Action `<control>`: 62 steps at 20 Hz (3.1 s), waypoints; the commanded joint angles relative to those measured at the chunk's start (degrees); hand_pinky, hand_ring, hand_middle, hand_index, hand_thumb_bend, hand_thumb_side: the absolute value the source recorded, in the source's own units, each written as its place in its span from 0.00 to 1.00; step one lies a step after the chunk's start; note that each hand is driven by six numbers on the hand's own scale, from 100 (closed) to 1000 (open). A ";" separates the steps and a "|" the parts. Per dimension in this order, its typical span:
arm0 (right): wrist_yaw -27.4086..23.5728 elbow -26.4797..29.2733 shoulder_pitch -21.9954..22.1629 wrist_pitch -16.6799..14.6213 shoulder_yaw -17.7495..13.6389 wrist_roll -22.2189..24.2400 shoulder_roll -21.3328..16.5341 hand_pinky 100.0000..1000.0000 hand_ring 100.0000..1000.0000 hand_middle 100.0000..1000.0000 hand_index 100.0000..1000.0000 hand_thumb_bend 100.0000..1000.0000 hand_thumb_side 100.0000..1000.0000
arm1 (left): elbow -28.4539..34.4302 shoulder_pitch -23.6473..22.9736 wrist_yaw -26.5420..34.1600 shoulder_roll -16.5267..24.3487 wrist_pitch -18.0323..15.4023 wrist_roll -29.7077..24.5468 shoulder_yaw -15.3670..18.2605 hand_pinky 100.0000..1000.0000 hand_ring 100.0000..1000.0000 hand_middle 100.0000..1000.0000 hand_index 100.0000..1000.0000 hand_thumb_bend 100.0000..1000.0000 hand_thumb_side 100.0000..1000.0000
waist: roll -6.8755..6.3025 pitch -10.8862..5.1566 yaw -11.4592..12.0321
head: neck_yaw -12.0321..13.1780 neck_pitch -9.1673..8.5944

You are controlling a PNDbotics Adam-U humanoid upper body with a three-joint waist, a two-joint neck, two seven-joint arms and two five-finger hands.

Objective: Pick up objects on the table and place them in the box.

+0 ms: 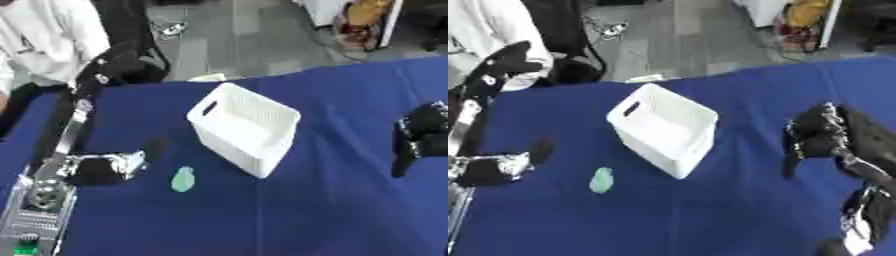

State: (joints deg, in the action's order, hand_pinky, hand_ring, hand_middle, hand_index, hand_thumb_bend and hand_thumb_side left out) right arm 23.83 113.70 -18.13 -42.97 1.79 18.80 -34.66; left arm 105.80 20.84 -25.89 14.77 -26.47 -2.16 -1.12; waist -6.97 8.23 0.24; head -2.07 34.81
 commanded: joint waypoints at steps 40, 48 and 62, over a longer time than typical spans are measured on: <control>-0.37 0.89 0.68 5.02 -2.45 5.84 -0.27 0.00 0.29 0.35 0.44 0.86 1.00 | -19.36 11.99 -33.56 2.35 16.91 -21.60 -2.93 0.00 0.06 0.34 0.71 0.57 0.84 | 0.41 -0.46 -0.25 | 1.45 0.88; -1.02 0.89 0.64 5.13 -2.43 6.48 -0.46 0.00 0.29 0.35 0.44 0.86 1.00 | -21.74 13.10 -39.63 2.17 15.86 -30.81 -3.49 0.00 0.05 0.31 0.68 0.63 0.88 | 0.23 -0.80 -0.27 | 1.64 0.69; -1.42 0.89 0.36 5.19 -2.44 6.89 -0.48 0.00 0.29 0.35 0.44 0.86 1.00 | -22.51 13.06 -42.00 1.98 13.77 -39.11 -3.42 0.00 0.04 0.28 0.67 0.69 0.85 | 0.12 -0.85 -0.58 | 1.43 0.60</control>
State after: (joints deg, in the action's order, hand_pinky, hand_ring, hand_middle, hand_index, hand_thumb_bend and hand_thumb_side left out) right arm 22.76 113.70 -16.64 -37.34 -0.33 25.23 -34.19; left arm 82.70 33.10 -67.74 16.17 -12.53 -40.79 -4.77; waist -7.05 8.34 -0.28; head -0.91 35.35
